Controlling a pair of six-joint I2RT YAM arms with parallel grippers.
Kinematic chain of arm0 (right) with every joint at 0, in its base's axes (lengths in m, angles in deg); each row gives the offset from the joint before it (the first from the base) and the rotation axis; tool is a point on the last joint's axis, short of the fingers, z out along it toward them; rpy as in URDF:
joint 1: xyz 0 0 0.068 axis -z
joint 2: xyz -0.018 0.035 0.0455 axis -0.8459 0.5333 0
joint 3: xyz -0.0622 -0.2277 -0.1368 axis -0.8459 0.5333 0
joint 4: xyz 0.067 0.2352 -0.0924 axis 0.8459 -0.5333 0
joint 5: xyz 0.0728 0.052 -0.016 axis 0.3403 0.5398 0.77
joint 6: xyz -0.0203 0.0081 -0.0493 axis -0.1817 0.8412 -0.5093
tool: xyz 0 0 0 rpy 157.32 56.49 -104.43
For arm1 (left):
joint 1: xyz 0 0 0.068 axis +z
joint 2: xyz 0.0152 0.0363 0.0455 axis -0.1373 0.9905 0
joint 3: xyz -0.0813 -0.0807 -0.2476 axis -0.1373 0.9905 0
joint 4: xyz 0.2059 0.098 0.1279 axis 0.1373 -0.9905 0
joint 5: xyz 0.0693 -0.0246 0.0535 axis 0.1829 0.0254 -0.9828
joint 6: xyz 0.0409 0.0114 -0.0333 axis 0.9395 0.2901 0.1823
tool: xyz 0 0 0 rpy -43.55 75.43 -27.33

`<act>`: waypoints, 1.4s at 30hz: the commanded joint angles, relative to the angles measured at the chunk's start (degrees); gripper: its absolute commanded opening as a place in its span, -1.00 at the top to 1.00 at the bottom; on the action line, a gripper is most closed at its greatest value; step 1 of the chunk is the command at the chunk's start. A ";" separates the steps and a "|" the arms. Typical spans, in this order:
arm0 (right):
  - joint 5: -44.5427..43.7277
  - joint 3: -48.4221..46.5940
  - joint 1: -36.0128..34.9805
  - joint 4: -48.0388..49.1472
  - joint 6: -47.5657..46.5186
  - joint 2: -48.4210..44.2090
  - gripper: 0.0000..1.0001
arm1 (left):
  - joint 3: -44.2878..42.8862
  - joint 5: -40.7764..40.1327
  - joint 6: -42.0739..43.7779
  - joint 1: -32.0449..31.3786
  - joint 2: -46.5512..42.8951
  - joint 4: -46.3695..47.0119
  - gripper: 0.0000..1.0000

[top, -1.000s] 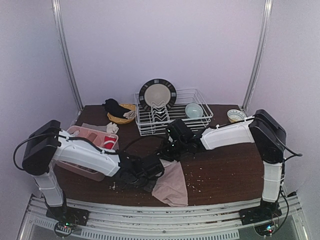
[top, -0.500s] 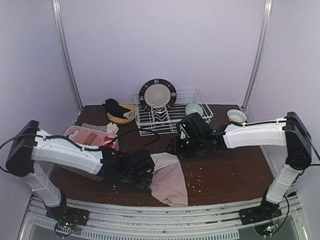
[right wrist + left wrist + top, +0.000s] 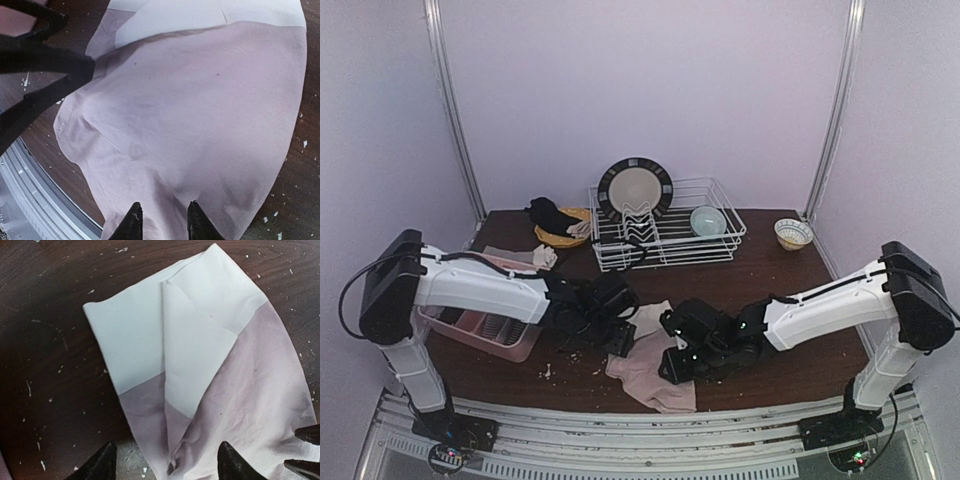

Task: Roll the underwear
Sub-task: Rotate the underwear at the center of the board.

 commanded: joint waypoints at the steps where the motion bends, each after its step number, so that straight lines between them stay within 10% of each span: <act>1: -5.46 2.62 -1.20 -1.03 -0.44 -1.27 0.41 | -5.95 0.95 4.12 1.31 5.68 -0.53 -0.27; 14: -14.67 9.56 3.75 -14.25 -2.11 -7.10 0.56 | -2.50 4.55 0.26 -0.02 7.57 4.38 0.58; 22: -13.16 9.71 8.84 -15.33 -4.11 -14.44 0.46 | 0.11 -3.12 -3.66 -3.55 1.24 2.32 0.59; 30: -14.24 3.02 -1.20 -15.30 -3.40 -13.86 0.37 | -2.98 -9.01 3.42 -3.46 -3.50 -2.25 -0.22; 42: -15.99 5.12 -4.54 -13.27 0.60 -12.58 0.42 | -15.40 -3.78 13.14 -3.55 10.12 -7.70 -0.05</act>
